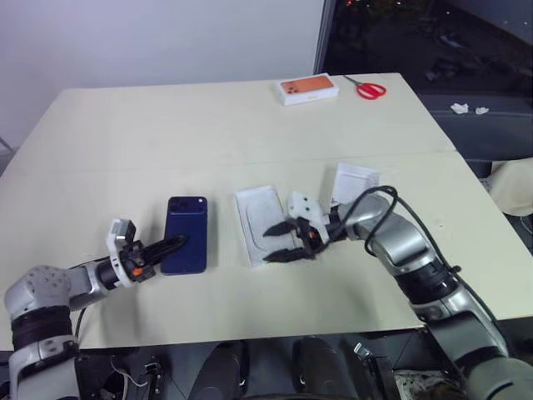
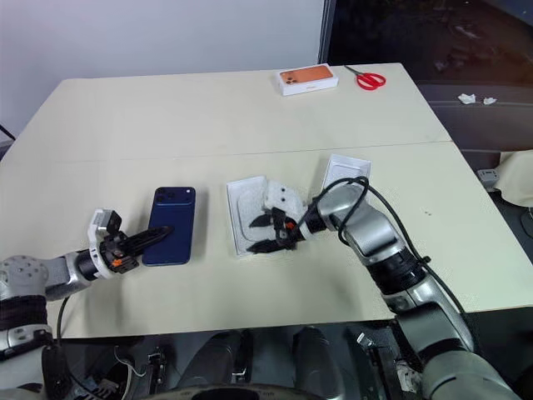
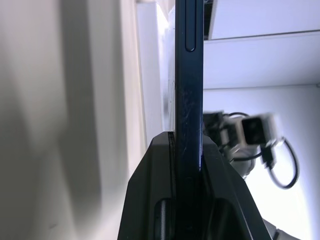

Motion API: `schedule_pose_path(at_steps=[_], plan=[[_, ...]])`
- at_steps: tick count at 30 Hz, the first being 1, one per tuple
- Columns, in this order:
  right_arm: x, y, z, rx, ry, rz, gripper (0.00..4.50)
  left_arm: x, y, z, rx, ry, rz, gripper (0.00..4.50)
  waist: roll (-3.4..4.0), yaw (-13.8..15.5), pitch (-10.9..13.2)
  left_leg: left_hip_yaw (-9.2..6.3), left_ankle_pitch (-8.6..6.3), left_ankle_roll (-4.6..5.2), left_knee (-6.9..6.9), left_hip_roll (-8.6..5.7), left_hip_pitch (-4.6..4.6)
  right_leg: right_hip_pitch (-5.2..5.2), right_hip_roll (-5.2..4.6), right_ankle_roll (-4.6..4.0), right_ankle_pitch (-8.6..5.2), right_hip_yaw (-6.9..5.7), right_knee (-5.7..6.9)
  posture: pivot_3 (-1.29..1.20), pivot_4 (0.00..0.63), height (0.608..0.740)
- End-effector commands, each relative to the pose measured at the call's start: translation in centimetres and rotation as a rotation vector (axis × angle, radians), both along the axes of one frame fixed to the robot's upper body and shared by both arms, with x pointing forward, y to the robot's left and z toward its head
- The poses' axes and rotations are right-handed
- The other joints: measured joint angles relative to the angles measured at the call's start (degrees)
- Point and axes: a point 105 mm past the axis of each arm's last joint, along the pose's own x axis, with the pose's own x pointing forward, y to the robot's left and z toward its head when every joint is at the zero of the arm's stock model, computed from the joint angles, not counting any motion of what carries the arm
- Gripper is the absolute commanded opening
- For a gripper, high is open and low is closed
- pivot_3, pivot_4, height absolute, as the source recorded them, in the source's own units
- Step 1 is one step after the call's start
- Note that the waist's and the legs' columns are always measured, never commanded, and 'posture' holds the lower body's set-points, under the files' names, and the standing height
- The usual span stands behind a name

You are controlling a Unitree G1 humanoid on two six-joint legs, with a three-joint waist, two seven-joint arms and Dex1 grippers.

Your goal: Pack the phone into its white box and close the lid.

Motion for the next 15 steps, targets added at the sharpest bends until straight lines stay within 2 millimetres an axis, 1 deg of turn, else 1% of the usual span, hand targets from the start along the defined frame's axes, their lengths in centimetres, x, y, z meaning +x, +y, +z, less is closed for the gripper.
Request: schedule_pose_path(at_steps=[1, 4, 9, 15], plan=[[-0.5, 0.3, -0.6, -0.041, -0.111, 0.072, 2.88, 0.1, 0.1, 1.9, -0.006, -0.081, 0.015, 0.44, -0.06, 0.0, 0.0, 0.0, 0.01, -0.01, 0.0, 0.0, 0.0, 0.0, 0.0, 0.0, 0.0, 0.0, 0.0, 0.0, 0.15, 0.74], [0.1, 0.3, -1.4, -0.078, -0.169, 0.073, 2.88, 0.1, -0.2, 2.3, 0.004, -0.089, 0.008, 0.44, -0.1, 0.2, 0.1, 0.0, 0.03, -0.05, 0.0, 0.0, 0.0, -0.01, 0.0, 0.0, 0.0, 0.0, 0.0, 0.0, 0.15, 0.74], [1.1, 0.2, -1.5, -0.084, -0.194, 0.045, 2.88, 0.2, -0.4, 2.5, 0.012, -0.098, 0.007, 0.44, -0.12, 0.5, 0.1, -0.01, 0.06, -0.11, 0.02, -0.01, 0.0, 0.02, -0.01, 0.0, 0.0, -0.02, -0.02, 0.0, 0.15, 0.74], [1.0, -0.2, -1.8, -0.106, -0.186, 0.051, 2.88, 0.1, -0.7, 2.3, 0.02, -0.093, 0.008, 0.44, -0.15, 1.2, 0.1, -0.01, 0.13, -0.23, 0.0, -0.01, 0.0, 0.02, -0.01, -0.01, 0.0, -0.02, -0.07, 0.0, 0.15, 0.74]])
